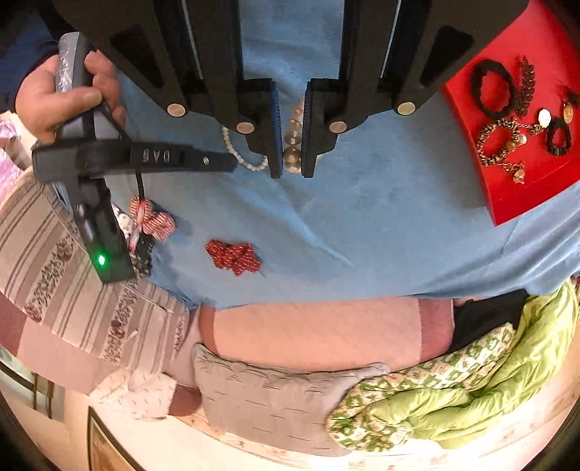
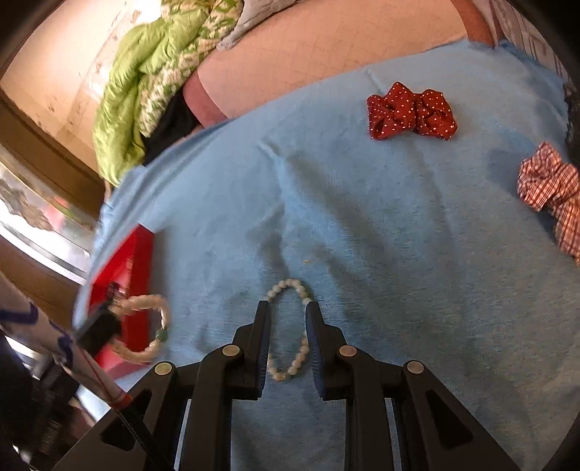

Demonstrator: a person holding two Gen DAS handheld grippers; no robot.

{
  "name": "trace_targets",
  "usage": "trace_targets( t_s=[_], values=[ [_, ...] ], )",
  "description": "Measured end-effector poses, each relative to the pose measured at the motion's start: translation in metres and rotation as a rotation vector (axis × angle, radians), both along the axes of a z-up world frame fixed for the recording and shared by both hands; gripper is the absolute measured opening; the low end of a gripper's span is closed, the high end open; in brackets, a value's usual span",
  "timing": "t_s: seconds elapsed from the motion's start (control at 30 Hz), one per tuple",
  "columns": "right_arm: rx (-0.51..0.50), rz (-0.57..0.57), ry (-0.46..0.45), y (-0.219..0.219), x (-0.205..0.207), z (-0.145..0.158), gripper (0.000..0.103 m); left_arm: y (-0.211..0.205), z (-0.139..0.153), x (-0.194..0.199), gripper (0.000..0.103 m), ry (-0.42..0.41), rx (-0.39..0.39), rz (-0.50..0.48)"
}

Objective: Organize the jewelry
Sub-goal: 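Grasp a pearl bracelet with the left gripper while the right gripper grasps the other pearl bracelet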

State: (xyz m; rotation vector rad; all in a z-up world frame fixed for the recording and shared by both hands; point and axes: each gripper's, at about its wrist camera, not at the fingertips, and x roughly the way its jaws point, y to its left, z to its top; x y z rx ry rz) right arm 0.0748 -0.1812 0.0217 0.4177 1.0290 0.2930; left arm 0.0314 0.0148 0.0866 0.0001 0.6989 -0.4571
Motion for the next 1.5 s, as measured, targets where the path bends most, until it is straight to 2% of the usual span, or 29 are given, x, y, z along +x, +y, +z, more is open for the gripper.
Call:
trace_targets(
  t_s=[0.2, 0.27, 0.33, 0.4, 0.57, 0.7, 0.97, 1.27, 1.5],
  values=[
    [-0.199, 0.067, 0.006, 0.025, 0.003, -0.009, 0.021, 0.008, 0.004, 0.007, 0.009, 0.013, -0.049, 0.010],
    [-0.304, 0.112, -0.016, 0.037, 0.002, -0.011, 0.020, 0.010, 0.005, 0.009, 0.009, 0.016, -0.064, 0.012],
    [-0.373, 0.130, -0.032, 0.045, 0.001, -0.011, 0.014, 0.010, 0.005, 0.009, 0.009, 0.019, -0.065, 0.012],
    [-0.390, 0.115, -0.036, 0.043, 0.002, -0.010, 0.006, 0.011, 0.004, 0.010, 0.009, 0.019, -0.060, 0.016],
    [-0.317, 0.045, -0.104, 0.025, -0.002, 0.008, 0.006, 0.013, 0.005, 0.008, 0.009, 0.007, -0.059, 0.020],
    [-0.232, 0.004, -0.212, 0.014, -0.012, 0.033, 0.006, 0.010, 0.004, 0.008, 0.009, 0.000, -0.049, 0.024],
    [-0.172, -0.041, -0.337, 0.013, -0.025, 0.059, 0.006, 0.003, -0.001, 0.011, 0.009, 0.002, -0.009, 0.028],
    [-0.164, -0.010, -0.359, 0.020, -0.030, 0.066, 0.006, -0.004, -0.004, 0.011, 0.009, -0.016, 0.053, 0.030],
    [-0.156, 0.001, -0.364, 0.026, -0.034, 0.069, 0.006, -0.002, -0.002, 0.008, 0.009, -0.036, 0.063, 0.036]
  ],
)
